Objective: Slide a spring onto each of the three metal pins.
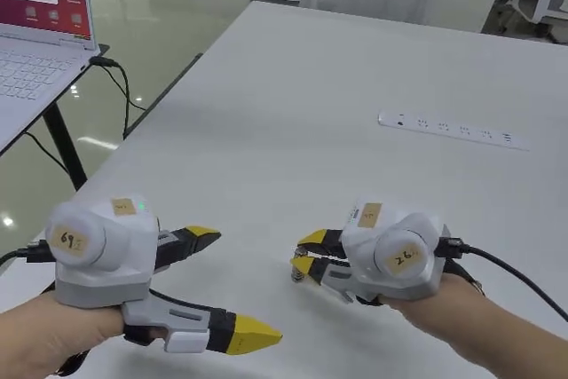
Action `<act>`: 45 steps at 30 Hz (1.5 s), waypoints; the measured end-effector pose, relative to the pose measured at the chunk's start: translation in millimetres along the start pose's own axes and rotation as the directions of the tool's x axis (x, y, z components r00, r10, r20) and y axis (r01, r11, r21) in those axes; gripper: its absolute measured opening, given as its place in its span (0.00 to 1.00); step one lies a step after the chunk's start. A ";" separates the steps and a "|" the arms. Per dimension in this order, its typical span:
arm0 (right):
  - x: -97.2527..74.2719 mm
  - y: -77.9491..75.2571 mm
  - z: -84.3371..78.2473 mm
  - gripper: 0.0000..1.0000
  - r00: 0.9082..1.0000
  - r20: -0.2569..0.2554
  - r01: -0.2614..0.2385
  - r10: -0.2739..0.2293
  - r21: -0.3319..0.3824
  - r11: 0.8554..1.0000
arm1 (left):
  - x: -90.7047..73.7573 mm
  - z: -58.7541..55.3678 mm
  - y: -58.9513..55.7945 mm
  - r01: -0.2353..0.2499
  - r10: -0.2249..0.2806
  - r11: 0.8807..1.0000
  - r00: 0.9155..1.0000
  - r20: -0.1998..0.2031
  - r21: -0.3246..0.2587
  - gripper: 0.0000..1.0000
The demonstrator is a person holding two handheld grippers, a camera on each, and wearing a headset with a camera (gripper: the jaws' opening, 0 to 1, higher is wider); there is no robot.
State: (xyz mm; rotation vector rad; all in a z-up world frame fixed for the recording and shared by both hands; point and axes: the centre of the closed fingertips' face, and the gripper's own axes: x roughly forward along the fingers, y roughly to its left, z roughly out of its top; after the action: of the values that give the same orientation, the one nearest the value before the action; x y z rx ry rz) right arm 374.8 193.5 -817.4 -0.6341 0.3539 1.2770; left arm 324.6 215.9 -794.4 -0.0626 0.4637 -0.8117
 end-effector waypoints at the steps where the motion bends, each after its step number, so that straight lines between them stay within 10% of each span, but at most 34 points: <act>1: -0.8 0.4 -0.2 0.09 1.000 -0.001 0.001 -0.001 0.001 1.000 | 0.1 0.4 0.1 0.000 0.000 1.000 1.000 0.000 0.000 0.98; 24: -41.9 -8.4 16.4 0.24 0.994 0.093 0.042 -0.053 0.113 0.993 | 13.0 27.5 -13.8 0.025 -0.026 0.999 0.999 0.028 0.033 0.98; 35: -74.6 -6.2 -4.8 0.44 0.990 0.099 0.081 -0.101 0.191 0.978 | 14.2 30.7 -18.5 0.033 -0.035 0.998 0.999 0.031 0.046 0.98; 45: -122.8 -16.6 -34.7 0.66 0.972 0.114 0.163 -0.207 0.315 0.935 | 16.3 38.7 -16.8 0.027 -0.029 0.998 0.999 0.031 0.063 0.98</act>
State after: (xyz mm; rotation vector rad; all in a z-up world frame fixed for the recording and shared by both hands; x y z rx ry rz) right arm 361.1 74.9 -769.7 -0.3021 0.3521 1.0526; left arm 339.1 188.0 -761.9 -0.0240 0.4078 -0.8509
